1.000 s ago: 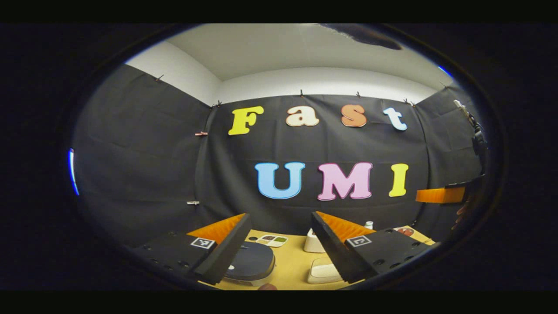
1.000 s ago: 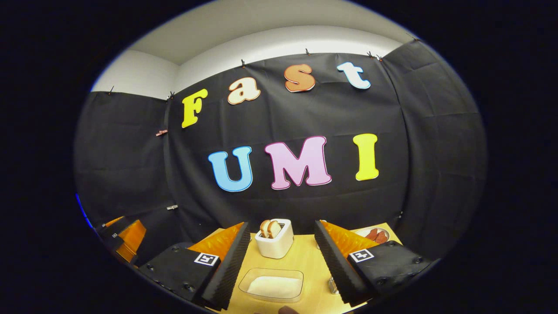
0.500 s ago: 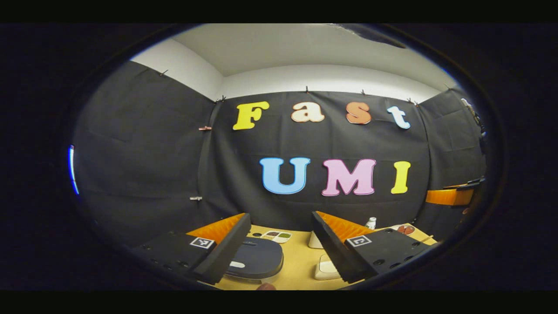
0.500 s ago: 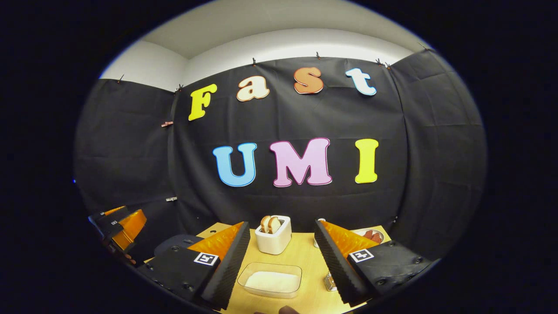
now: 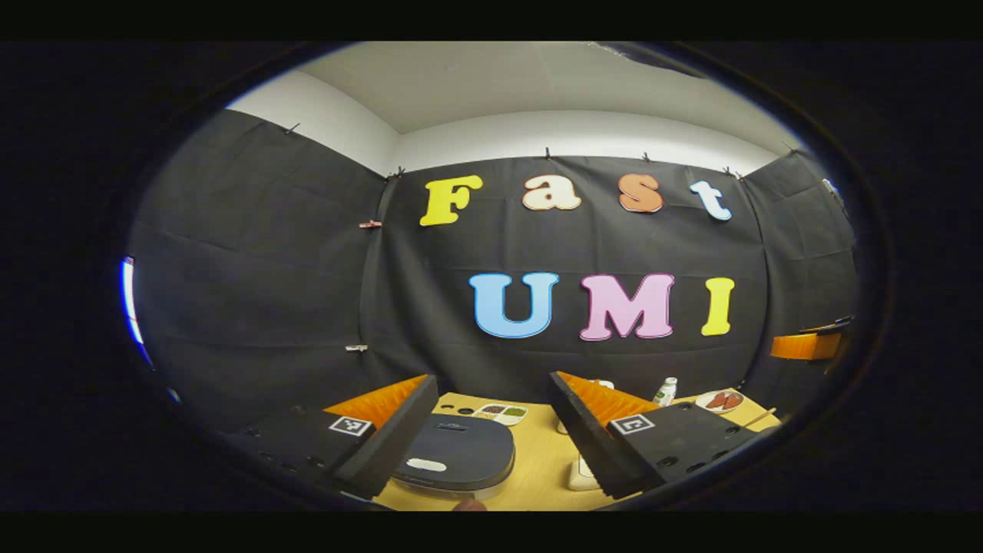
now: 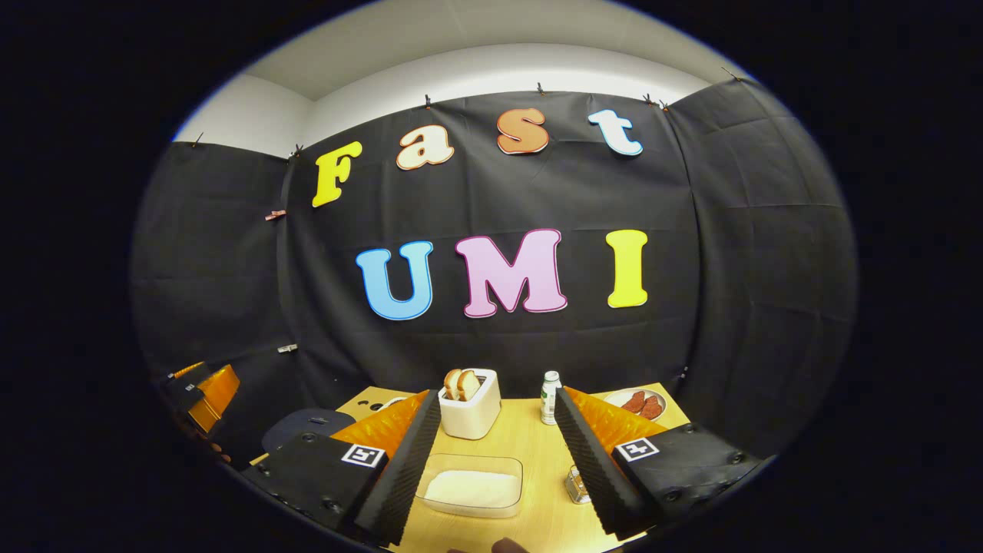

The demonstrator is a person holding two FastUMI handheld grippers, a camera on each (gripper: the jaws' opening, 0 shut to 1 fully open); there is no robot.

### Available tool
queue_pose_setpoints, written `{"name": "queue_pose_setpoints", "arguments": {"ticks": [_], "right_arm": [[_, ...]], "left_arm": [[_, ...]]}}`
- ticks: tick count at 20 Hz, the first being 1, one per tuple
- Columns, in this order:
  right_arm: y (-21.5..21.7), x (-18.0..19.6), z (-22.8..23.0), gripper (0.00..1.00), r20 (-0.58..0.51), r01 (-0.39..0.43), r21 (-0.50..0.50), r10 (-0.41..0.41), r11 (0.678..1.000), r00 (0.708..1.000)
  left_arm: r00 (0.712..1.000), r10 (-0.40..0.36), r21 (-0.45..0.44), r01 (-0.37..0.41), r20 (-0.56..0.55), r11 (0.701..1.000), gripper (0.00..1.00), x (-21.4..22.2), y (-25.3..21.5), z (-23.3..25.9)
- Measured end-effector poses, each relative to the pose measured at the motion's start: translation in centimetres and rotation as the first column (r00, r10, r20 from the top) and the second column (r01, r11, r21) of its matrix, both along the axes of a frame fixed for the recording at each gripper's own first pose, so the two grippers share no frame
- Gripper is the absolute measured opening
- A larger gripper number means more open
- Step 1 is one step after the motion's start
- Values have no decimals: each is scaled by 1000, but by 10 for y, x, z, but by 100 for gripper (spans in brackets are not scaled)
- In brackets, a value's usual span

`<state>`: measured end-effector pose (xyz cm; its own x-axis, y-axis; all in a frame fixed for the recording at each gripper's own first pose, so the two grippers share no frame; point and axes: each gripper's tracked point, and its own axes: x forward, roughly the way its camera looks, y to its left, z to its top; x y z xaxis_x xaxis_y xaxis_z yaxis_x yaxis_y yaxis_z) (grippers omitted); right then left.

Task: Close the left gripper, press the button to open the rice cooker; take a wooden spoon from the chopstick holder with the right hand, scoop a spoonful of rice and pour it into the rice cooker, then put the wooden spoon back into the chopstick holder.

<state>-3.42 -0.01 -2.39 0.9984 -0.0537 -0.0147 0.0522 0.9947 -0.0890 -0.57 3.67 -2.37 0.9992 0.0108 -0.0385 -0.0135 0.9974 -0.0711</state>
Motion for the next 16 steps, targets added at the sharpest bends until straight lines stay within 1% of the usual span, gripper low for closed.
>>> {"name": "queue_pose_setpoints", "arguments": {"ticks": [3,9,11,12,14,15,16], "right_arm": [[3,3,-7,93,-12,-4,-5,4,1000,1000],[11,7,-10,93,-13,-18,-4,18,1000,1000],[14,10,-10,93,-10,-19,-3,19,1000,1000],[16,9,-10,93,-3,-23,0,23,1000,1000],[22,10,-9,92,12,-35,1,35,999,999],[24,12,-9,91,15,-35,-3,35,999,999],[26,13,-12,90,14,-38,-8,38,999,999]], "left_arm": [[1000,-18,-2,18,-15,1000,97,3,-2,-8],[999,-4,-7,4,-35,1000,96,10,12,-20],[999,13,4,-13,-50,1000,84,13,20,-28],[998,39,17,-38,-54,999,73,13,28,-29],[997,49,19,-48,-66,999,51,17,38,-36],[995,55,15,-54,-81,998,52,17,42,-43],[993,56,8,-55,-101,998,39,19,46,-51]]}}
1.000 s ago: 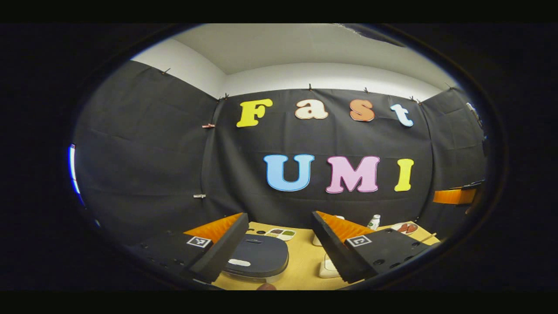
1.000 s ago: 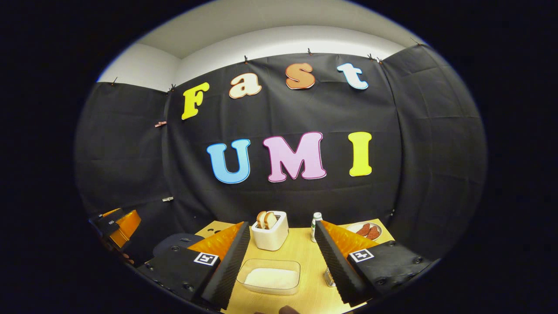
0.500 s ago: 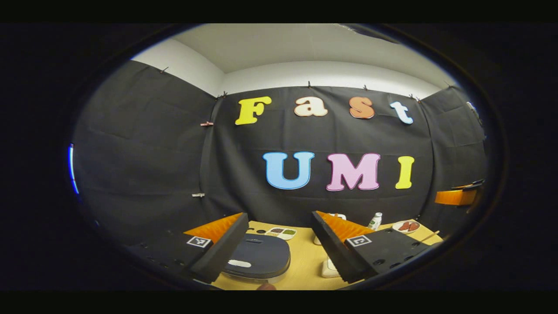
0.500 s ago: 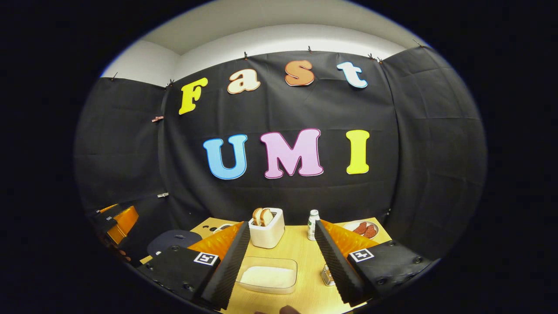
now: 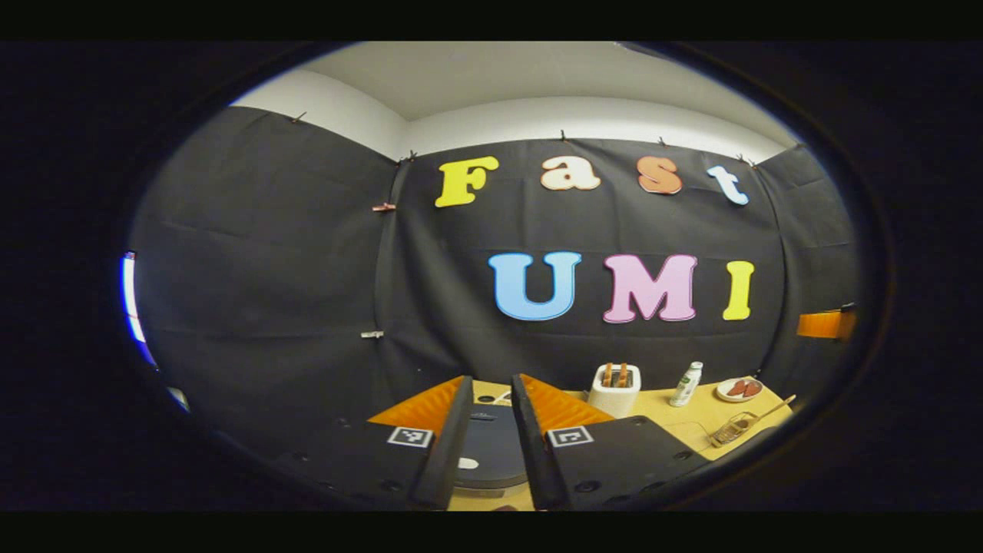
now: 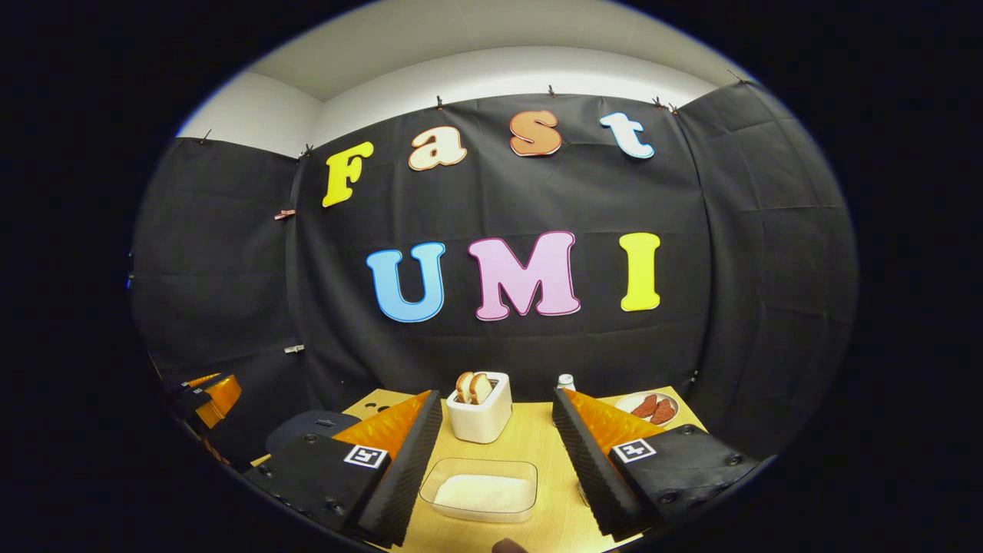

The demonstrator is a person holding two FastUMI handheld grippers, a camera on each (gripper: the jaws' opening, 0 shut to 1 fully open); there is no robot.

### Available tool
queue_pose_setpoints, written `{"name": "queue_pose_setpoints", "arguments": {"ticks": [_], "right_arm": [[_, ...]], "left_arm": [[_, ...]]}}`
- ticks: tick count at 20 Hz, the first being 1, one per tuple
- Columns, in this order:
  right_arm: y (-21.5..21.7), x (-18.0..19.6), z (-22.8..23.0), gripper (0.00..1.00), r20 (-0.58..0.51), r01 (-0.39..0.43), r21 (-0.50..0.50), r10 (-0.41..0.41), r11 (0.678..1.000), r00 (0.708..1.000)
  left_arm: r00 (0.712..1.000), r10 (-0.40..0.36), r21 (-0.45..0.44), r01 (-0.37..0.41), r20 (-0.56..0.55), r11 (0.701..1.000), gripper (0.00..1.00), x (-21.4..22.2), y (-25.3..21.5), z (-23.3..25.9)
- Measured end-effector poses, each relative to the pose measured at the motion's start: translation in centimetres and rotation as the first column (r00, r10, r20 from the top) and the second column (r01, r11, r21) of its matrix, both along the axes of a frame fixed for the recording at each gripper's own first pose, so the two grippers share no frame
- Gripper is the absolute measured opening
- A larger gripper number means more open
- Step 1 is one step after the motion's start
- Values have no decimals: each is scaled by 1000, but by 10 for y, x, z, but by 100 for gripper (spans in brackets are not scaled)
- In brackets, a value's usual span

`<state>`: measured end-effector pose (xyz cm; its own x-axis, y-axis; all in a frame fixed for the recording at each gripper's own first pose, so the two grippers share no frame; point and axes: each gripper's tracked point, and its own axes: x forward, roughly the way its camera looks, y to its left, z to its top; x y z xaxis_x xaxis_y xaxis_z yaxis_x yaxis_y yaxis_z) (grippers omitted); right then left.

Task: Close the left gripper, press the button to open the rice cooker; take a wooden spoon from the chopstick holder with the right hand, scoop a spoonful of rice and pour it into the rice cooker, then put the wooden spoon back into the chopstick holder.

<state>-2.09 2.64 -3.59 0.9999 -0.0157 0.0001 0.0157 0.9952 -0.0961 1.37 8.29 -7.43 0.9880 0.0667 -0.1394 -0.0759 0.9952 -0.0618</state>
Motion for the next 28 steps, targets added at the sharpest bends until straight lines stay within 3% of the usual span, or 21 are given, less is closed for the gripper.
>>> {"name": "queue_pose_setpoints", "arguments": {"ticks": [4,10,17,25,28], "right_arm": [[10,6,-8,90,-6,-2,-1,2,1000,1000],[23,18,-22,90,-14,10,6,-10,1000,1000],[31,31,-34,90,-23,28,-6,-28,1000,999],[31,34,-41,90,-31,42,-10,-43,999,999],[32,34,-45,90,-44,36,0,-36,999,998]], "left_arm": [[998,-30,-23,29,-62,999,22,7,8,-26],[982,-73,-67,62,-176,996,12,22,19,-80],[937,-133,-101,105,-322,989,11,31,20,-147],[886,-135,-119,91,-443,989,13,15,27,-199],[885,-142,-104,106,-443,989,12,13,26,-200]]}}
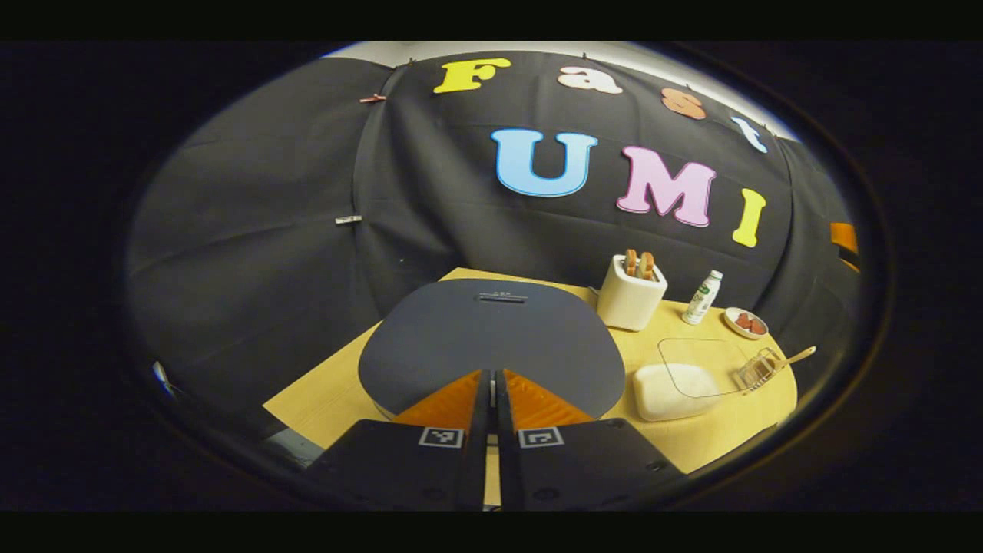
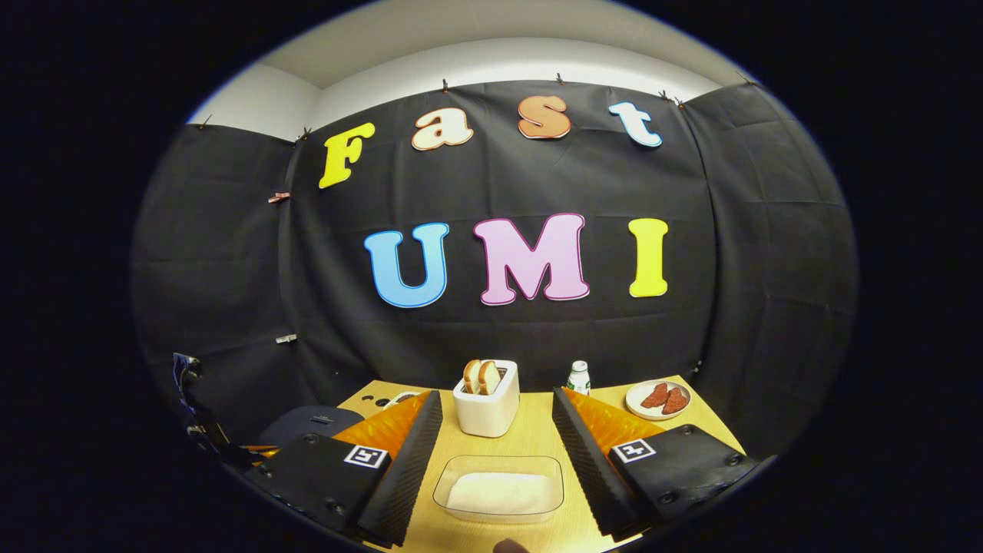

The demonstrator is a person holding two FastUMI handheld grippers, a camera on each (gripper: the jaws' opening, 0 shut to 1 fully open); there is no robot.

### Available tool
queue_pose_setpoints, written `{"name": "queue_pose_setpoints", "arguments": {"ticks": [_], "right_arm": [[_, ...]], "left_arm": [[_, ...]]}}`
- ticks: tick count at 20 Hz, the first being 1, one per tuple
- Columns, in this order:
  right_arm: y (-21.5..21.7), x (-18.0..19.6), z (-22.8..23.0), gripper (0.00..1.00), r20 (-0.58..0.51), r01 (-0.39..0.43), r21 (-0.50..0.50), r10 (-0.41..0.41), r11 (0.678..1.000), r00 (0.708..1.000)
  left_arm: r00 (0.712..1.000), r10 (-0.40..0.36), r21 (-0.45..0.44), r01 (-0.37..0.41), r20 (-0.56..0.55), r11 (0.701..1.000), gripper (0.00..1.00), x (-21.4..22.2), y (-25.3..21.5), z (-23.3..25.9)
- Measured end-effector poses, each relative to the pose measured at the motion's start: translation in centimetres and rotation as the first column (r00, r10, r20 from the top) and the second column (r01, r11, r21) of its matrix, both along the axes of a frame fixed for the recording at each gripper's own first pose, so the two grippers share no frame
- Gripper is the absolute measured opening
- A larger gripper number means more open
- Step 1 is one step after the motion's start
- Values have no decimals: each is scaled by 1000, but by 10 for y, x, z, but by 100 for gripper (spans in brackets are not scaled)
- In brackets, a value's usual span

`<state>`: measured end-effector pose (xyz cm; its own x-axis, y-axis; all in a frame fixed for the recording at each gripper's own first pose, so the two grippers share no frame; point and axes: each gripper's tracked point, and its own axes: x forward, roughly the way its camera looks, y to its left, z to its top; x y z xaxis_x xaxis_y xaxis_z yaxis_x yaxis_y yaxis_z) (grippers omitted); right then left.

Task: Close the left gripper, press the button to open the rice cooker; take a wooden spoon from the chopstick holder with the right hand, scoop a spoonful of rice and pour it into the rice cooker, then put the wooden spoon back into the chopstick holder.

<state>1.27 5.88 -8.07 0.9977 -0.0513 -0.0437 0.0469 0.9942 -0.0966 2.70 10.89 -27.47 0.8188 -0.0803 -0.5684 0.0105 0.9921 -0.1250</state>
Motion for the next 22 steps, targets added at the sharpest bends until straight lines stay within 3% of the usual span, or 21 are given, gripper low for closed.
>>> {"name": "queue_pose_setpoints", "arguments": {"ticks": [8,16,20,22], "right_arm": [[7,-3,-1,90,-6,-26,3,26,1000,1000],[-1,-8,0,90,-4,-22,3,22,1000,1000],[-11,-11,2,90,-1,-6,14,6,1000,1000],[-16,-12,3,90,1,-1,19,1,1000,1000]], "left_arm": [[1000,26,-88,-25,6,996,13,-5,0,-2],[1000,11,74,-12,22,997,11,-4,0,5],[991,9,128,-27,136,991,11,7,1,38],[985,7,139,-31,171,990,17,14,1,57]]}}
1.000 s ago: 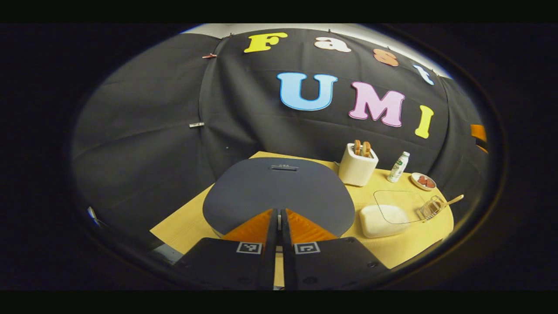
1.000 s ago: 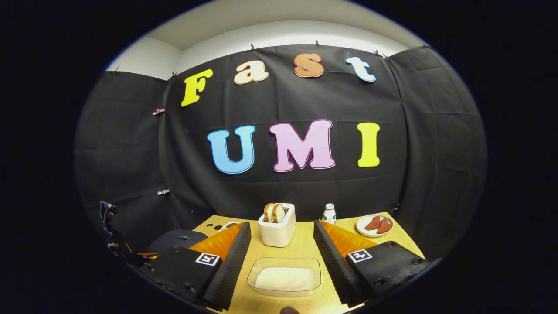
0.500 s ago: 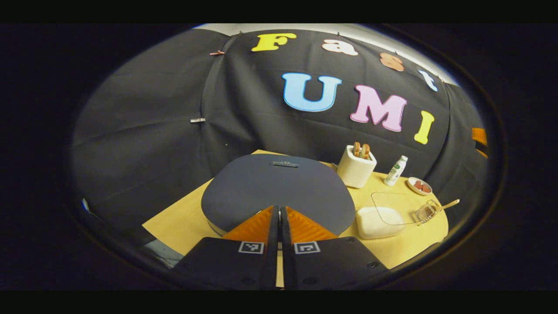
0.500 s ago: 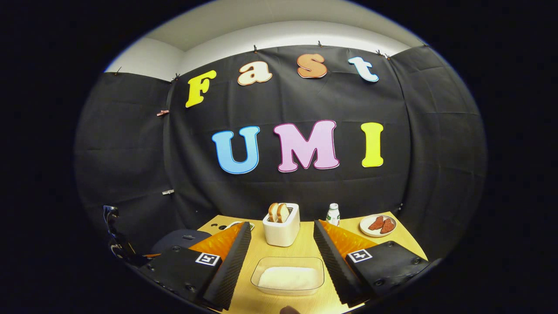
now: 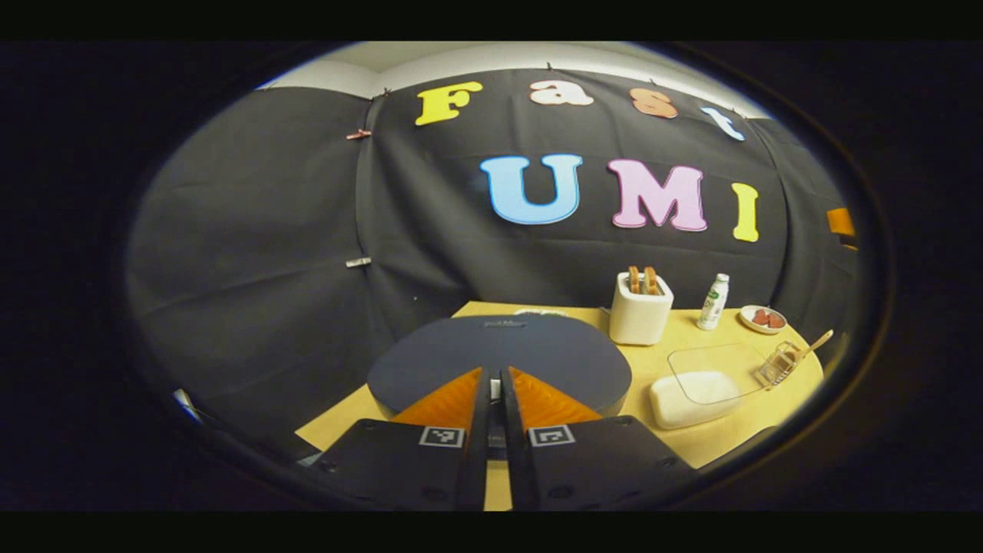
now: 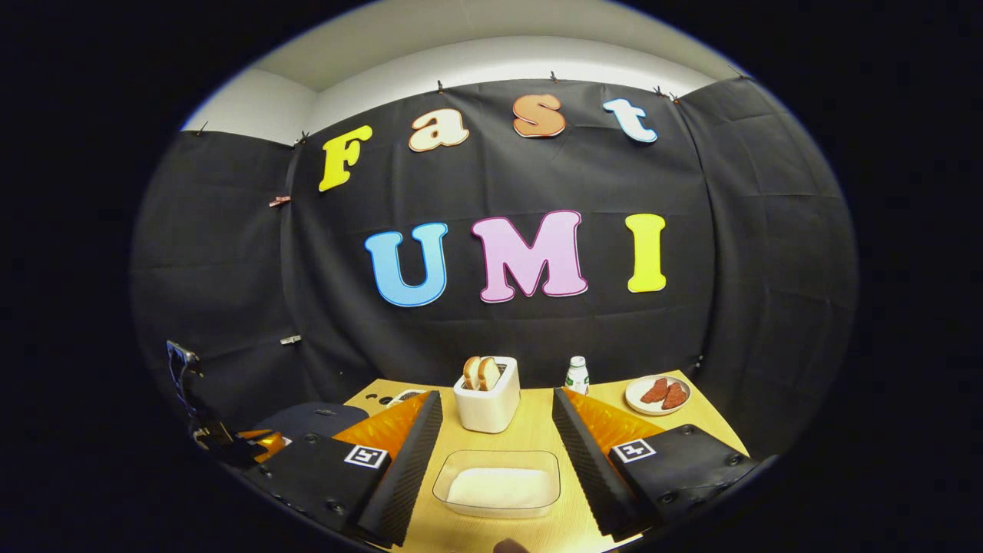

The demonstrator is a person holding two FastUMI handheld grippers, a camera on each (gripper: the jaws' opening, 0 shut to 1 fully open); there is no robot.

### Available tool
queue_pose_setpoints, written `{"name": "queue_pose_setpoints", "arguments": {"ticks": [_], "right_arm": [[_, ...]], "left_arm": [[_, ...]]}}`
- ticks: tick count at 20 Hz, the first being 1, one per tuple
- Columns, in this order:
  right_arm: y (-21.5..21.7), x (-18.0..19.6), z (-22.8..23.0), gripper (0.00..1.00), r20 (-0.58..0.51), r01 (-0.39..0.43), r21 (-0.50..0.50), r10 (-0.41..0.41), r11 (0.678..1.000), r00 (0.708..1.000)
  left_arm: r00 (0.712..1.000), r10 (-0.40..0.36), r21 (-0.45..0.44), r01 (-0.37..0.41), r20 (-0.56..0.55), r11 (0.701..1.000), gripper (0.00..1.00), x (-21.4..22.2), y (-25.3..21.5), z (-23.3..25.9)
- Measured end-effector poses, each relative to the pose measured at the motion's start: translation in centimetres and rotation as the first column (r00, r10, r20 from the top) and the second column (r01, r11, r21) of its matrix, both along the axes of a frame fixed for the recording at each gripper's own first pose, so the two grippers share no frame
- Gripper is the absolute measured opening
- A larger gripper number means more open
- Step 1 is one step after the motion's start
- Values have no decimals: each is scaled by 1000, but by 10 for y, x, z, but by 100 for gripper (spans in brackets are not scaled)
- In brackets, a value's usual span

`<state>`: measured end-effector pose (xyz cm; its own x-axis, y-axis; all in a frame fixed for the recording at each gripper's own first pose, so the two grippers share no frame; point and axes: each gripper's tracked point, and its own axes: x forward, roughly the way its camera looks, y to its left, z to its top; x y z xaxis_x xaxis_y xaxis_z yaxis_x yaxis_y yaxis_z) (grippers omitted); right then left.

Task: Close the left gripper, press the button to open the rice cooker; take a wooden spoon from the chopstick holder with the right hand, scoop a spoonful of rice and pour it into the rice cooker, then put the wooden spoon back into the chopstick holder.

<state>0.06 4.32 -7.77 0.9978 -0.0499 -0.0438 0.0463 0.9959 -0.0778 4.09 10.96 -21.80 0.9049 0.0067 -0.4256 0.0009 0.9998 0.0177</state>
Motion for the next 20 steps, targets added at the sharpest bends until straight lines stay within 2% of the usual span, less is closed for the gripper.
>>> {"name": "queue_pose_setpoints", "arguments": {"ticks": [1,7,10,13,16,17,18,20], "right_arm": [[-2,0,0,90,1,2,1,-2,1000,1000],[-21,-1,-2,90,-3,19,0,-19,1000,1000],[-38,-2,-4,90,-9,38,9,-38,999,999],[-56,-3,-8,90,-15,58,14,-57,998,998],[-77,-4,-16,90,-29,81,16,-80,997,996],[-85,-4,-21,90,-39,91,19,-90,996,995],[-95,-4,-26,90,-50,103,25,-101,994,994],[-115,-2,-37,90,-66,127,43,-124,991,990]], "left_arm": [[1000,2,2,-2,12,1000,14,3,0,7],[994,28,-13,-26,105,1000,33,11,-7,39],[986,48,4,-49,162,999,50,6,-9,58],[973,79,21,-86,219,996,58,2,-7,78],[963,98,37,-110,251,993,71,-6,-9,88],[961,101,47,-117,259,992,70,-8,-8,92],[959,105,53,-123,264,991,75,-10,-9,93],[956,110,50,-129,273,990,75,-14,-12,99]]}}
